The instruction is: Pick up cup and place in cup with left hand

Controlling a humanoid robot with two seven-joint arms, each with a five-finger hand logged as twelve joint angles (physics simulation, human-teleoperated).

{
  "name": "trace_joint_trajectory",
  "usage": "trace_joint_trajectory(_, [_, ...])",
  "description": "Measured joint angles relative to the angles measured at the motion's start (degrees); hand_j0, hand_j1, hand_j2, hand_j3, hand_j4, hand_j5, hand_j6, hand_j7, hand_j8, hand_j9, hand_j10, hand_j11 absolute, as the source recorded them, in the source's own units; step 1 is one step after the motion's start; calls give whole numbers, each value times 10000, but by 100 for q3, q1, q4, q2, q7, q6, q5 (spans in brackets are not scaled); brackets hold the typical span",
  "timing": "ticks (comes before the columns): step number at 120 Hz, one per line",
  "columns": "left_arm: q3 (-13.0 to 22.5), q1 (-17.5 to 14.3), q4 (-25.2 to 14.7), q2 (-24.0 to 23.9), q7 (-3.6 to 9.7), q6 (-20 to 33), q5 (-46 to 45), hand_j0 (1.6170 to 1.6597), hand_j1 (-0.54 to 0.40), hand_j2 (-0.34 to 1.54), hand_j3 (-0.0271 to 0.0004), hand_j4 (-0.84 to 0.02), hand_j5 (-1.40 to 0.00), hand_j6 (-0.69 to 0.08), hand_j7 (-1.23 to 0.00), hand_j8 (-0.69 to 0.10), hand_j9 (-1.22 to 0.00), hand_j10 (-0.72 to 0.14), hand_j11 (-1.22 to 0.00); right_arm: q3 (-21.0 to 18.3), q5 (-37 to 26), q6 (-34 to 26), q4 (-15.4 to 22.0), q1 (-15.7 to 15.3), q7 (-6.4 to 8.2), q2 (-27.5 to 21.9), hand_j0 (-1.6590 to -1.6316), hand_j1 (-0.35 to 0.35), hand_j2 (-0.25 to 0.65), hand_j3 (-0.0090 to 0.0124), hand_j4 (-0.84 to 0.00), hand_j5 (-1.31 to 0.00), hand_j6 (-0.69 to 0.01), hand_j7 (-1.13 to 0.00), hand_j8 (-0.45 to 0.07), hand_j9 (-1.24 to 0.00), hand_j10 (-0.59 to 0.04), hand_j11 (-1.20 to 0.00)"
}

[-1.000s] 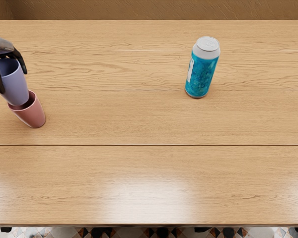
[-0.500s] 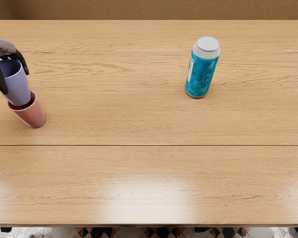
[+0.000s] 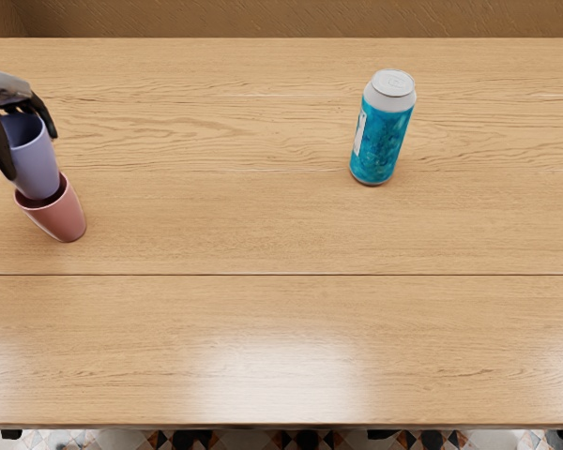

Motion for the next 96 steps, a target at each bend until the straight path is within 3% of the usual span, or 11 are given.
trace_joint_trajectory(39, [-4, 29, 17, 6, -1, 124, -21, 16579, 1210, 459, 0, -2049, -2538, -1689, -2534, -1660, -2523, -1894, -2528, 0, 0, 1, 0, 1, 0, 0, -16580, -3478, -13, 0, 2, 8, 74, 0, 57, 6, 41, 4])
trace_joint_trajectory(59, [-34, -31, 18, 42, -11, 170, -113, 16580, 1872, 311, 0, -1441, -1792, -1288, -1790, -1273, -1784, -1369, -1785, 0, 0, 1, 0, 0, 0, 0, -16580, -3478, -13, 0, 2, 8, 74, 0, 57, 6, 41, 4])
trace_joint_trajectory(96, [-261, -322, -32, -8, -39, 147, -1308, 16580, 2866, 117, 0, -574, -694, -548, -692, -542, -690, -553, -689, 0, 0, 1, 0, -1, 0, 0, -16580, -3478, -13, 0, 2, 8, 74, 0, 57, 6, 40, 4])
